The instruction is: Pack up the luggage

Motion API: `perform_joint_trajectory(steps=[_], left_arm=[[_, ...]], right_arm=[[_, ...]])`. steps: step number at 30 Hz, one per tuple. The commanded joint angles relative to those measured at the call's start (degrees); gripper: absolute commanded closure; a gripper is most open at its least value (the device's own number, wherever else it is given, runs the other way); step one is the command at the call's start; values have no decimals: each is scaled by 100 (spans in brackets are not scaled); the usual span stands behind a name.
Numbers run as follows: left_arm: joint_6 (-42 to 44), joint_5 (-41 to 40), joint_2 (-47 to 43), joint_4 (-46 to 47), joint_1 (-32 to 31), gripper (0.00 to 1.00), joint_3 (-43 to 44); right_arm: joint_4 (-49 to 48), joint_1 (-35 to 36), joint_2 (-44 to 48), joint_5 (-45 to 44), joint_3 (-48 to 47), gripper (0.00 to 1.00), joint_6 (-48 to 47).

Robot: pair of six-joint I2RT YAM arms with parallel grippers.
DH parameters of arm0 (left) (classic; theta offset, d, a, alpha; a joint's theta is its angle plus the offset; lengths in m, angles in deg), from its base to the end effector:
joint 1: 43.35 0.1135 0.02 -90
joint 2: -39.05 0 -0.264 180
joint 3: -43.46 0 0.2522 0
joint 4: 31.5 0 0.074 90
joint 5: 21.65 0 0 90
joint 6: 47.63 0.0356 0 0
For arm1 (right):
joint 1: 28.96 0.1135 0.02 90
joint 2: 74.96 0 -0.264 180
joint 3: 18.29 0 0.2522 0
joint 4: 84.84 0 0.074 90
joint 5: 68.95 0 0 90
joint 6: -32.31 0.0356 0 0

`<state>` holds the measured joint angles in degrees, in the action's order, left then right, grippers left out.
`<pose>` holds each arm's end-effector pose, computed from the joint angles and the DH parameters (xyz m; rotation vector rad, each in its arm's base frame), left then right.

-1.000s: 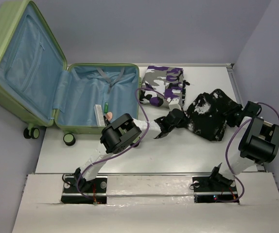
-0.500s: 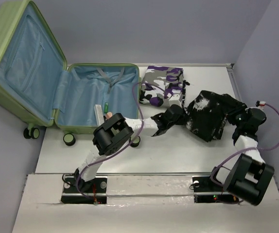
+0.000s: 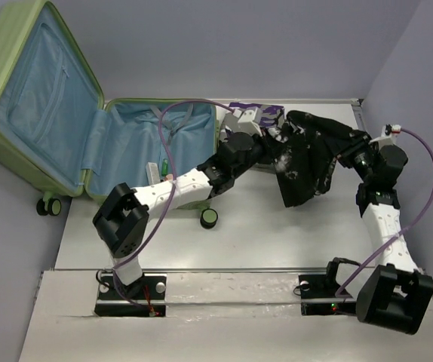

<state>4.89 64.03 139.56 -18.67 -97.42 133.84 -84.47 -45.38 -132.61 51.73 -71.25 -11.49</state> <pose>0.2520 -0.3432 0.3339 0.1737 1.6438 -1.1972 0.2299 -0.0488 0.3067 0.5075 1.6382 0.8322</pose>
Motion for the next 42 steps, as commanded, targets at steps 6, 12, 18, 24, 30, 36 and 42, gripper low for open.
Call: perform_joint_trajectory(steps=[6, 12, 18, 24, 30, 36, 42], left_arm=[[-120, 440, -497, 304, 713, 94, 237], [3, 809, -610, -364, 1264, 94, 1723], [39, 1178, -1776, -708, 2756, 94, 667], [-436, 1713, -3335, -557, 5495, 77, -2201], [-157, 2103, -4204, -1908, 7700, 1, -2960], [-24, 1654, -4830, -2095, 7359, 1, -2427], [433, 1162, -4716, -2334, 6006, 1, -1976]], right_arm=[[-1737, 1193, -897, 97, -684, 93, 1462], [-1693, 2168, -1545, -360, -2132, 93, 1630], [-1860, 3671, -2888, -966, -3119, 93, 1472], [-2186, 5016, -5443, -1117, -4760, 93, 1542], [-273, 5922, -7786, -598, -8078, 41, 1455], [1040, 5994, -7482, -1247, -7964, 0, 400], [1891, 5800, -6506, -1906, -7524, 0, -531]])
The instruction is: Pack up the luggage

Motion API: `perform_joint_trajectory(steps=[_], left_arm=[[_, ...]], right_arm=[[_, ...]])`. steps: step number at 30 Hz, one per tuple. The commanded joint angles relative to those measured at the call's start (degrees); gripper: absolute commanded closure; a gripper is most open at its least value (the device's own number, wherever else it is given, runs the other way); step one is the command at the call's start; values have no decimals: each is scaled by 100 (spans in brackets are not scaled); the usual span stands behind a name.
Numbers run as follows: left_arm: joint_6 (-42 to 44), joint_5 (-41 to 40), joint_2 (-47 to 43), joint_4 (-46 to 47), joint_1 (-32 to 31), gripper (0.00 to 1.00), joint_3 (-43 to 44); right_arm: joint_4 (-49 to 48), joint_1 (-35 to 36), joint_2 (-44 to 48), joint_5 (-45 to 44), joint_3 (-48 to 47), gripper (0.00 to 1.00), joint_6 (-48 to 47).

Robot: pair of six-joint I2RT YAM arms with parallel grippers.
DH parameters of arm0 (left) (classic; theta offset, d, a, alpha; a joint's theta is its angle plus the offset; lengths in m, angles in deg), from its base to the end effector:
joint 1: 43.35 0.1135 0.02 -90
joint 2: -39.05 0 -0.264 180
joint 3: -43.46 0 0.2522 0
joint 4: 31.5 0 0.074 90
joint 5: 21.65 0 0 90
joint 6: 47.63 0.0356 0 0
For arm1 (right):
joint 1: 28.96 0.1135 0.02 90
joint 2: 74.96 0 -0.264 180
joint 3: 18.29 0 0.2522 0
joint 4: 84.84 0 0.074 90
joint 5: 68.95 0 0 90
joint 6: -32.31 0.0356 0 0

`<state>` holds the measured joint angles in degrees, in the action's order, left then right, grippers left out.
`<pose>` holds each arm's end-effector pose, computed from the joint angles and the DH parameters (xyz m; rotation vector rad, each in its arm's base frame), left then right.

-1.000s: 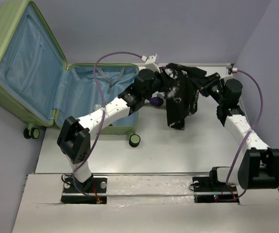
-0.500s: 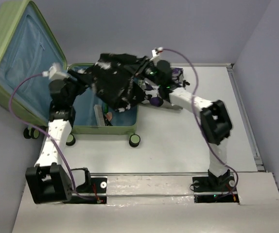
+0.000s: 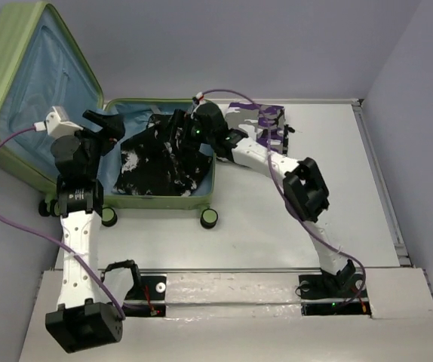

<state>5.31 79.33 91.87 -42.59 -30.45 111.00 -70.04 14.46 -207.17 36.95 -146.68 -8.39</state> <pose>0.2092 0.0410 0.3948 -0.5007 1.4434 -0.4817 0.3939 0.3862 0.2577 -0.1035 2.1249 1.3044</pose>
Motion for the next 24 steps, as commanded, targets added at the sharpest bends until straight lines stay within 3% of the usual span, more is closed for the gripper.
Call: perform_joint_trajectory(steps=[1, 6, 9, 10, 12, 13, 15, 19, 24], left_arm=[[436, -534, 158, 31, -1102, 1, 317], [542, -834, 589, 75, -1923, 1, 55], [559, -870, 782, 233, -2352, 1, -95], [612, -896, 922, 268, -2502, 1, -96], [673, -949, 1089, 268, -2985, 1, -17], [700, -1036, 1256, 277, -3187, 1, 18], [735, -1202, 1424, 295, -3582, 1, 97], [762, -1379, 1941, 391, -4619, 1, 317], [683, -1424, 2215, 602, -5263, 1, 300]], right_arm=[[485, -333, 1281, -630, 159, 2, -939], [476, -887, 2336, -983, 1711, 14, -1500], [476, -1563, 2864, -967, 2452, 61, -1686], [468, -1782, 2962, -888, 2915, 65, -1695], [476, -2441, 3190, -755, 3340, 53, -1783], [476, -2652, 3253, -729, 3733, 27, -1818], [485, -3198, 3324, -720, 4052, 2, -1959], [634, -3656, 3053, -720, 4492, 0, -2187], [530, -3727, 2551, -361, 4520, 0, -2214]])
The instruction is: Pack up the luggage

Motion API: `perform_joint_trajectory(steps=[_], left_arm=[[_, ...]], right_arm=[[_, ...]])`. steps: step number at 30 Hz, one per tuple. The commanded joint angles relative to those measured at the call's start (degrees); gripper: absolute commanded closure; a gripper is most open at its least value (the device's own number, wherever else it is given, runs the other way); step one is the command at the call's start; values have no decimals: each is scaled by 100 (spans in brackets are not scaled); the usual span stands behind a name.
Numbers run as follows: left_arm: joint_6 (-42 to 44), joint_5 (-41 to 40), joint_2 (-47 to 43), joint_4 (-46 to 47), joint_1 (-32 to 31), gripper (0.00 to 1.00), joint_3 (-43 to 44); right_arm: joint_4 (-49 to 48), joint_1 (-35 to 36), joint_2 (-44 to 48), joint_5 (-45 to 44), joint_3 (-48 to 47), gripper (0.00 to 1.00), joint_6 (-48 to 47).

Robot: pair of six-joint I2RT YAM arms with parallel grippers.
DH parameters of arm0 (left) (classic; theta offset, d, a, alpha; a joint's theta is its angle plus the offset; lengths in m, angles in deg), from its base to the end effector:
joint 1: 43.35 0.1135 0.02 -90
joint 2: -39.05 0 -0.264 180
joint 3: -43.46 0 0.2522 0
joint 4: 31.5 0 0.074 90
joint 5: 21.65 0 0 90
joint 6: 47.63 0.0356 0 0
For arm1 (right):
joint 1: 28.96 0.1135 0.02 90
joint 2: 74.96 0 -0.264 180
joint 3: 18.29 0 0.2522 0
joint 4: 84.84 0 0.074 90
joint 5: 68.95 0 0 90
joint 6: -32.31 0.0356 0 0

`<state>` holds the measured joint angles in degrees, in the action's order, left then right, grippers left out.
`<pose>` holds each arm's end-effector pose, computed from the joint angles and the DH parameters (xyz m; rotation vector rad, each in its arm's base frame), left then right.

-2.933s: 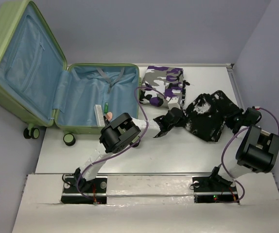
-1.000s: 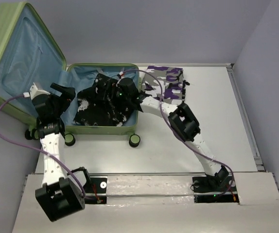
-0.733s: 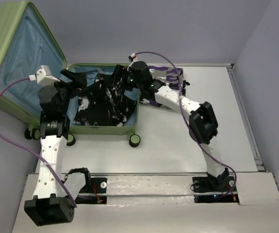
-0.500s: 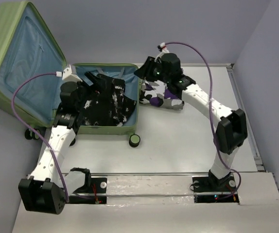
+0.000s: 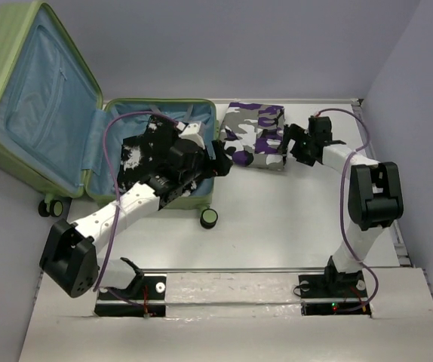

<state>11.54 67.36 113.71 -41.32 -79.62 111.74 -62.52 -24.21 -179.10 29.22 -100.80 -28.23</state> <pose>0.2471 -0.1806 0.3095 0.0791 1.9288 -0.7871 0.3958 0.0380 0.2007 0.4375 2.3342 0.4587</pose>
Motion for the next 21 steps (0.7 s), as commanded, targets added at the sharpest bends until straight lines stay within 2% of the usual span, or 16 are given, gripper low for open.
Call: perform_joint_trajectory(steps=[1, 6, 9, 10, 12, 13, 14, 16, 21], left_arm=[[33, -217, 49, 502, -415, 1, 199], [-107, -164, 120, 721, -671, 1, -55], [-151, -164, 181, 774, -732, 1, -126], [-143, -182, 242, 774, -776, 1, -117], [-125, -182, 313, 766, -820, 1, -74], [-108, -191, 383, 757, -855, 1, -39], [-90, -199, 427, 748, -873, 1, -3], [-46, -226, 602, 670, -908, 1, 180], [173, -366, 1330, 214, -1039, 1, 979]], right_arm=[[-345, 140, -326, 579, -51, 0, -203], [-987, 140, -738, 1135, -33, 1, 209], [-1233, 35, -1011, 1240, -33, 10, 411], [-1347, 34, -1125, 1301, 80, 31, 586], [-1751, -88, -1118, 1284, 309, 60, 806], [-1822, -89, -1022, 1206, 510, 81, 825], [-1840, -176, -934, 1127, 625, 87, 817], [-1858, -369, -653, 986, 923, 92, 764], [-1831, -967, 639, 915, 2233, 93, 527]])
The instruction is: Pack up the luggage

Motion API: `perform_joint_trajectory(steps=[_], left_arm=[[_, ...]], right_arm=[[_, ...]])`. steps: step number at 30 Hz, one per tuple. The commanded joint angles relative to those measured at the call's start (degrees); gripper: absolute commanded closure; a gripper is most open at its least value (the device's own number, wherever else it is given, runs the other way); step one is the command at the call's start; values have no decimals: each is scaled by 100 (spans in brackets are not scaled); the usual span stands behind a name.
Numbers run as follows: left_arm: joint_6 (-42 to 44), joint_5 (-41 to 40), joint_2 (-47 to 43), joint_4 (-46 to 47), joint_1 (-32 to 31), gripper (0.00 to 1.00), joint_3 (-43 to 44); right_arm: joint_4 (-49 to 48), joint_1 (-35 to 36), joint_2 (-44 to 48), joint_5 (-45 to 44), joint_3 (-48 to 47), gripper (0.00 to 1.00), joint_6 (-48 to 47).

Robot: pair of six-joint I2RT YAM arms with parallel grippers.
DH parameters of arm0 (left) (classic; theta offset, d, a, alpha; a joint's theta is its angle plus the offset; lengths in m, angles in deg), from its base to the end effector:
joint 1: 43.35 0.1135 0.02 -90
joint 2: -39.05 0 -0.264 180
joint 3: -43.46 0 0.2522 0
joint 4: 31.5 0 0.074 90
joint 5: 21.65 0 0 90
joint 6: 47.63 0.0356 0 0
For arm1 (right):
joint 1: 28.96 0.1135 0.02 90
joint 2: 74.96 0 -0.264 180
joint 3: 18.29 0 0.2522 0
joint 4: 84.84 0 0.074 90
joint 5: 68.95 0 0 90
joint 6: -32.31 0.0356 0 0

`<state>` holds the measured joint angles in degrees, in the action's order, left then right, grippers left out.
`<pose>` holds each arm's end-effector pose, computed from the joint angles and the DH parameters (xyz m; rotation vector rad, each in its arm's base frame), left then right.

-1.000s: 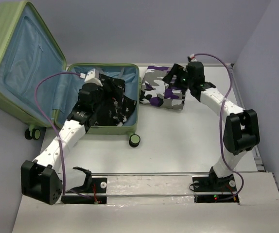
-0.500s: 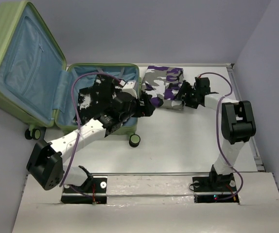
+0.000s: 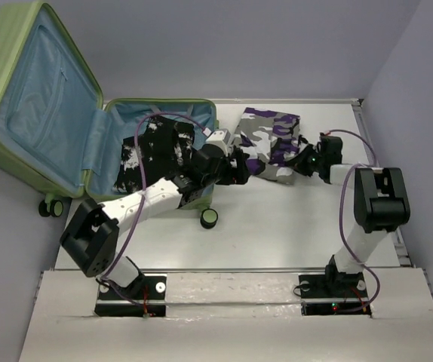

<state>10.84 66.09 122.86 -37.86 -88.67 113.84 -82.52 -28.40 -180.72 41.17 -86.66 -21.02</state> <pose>0.2400 -0.2407 0.2803 0.2139 2.0017 -0.8483 0.3746 0.0159 0.1458 0.5338 2.2590 0.7355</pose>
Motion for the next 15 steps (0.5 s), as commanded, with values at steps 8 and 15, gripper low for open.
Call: perform_joint_trajectory(steps=[8, 15], left_arm=[[560, -714, 1663, -634, -320, 1, 2018], [745, -12, 3166, -1153, -249, 1, 3565]], right_arm=[[563, -1137, 2602, -411, 2270, 81, -520], [907, -1453, 3210, -378, 2174, 0, -546]])
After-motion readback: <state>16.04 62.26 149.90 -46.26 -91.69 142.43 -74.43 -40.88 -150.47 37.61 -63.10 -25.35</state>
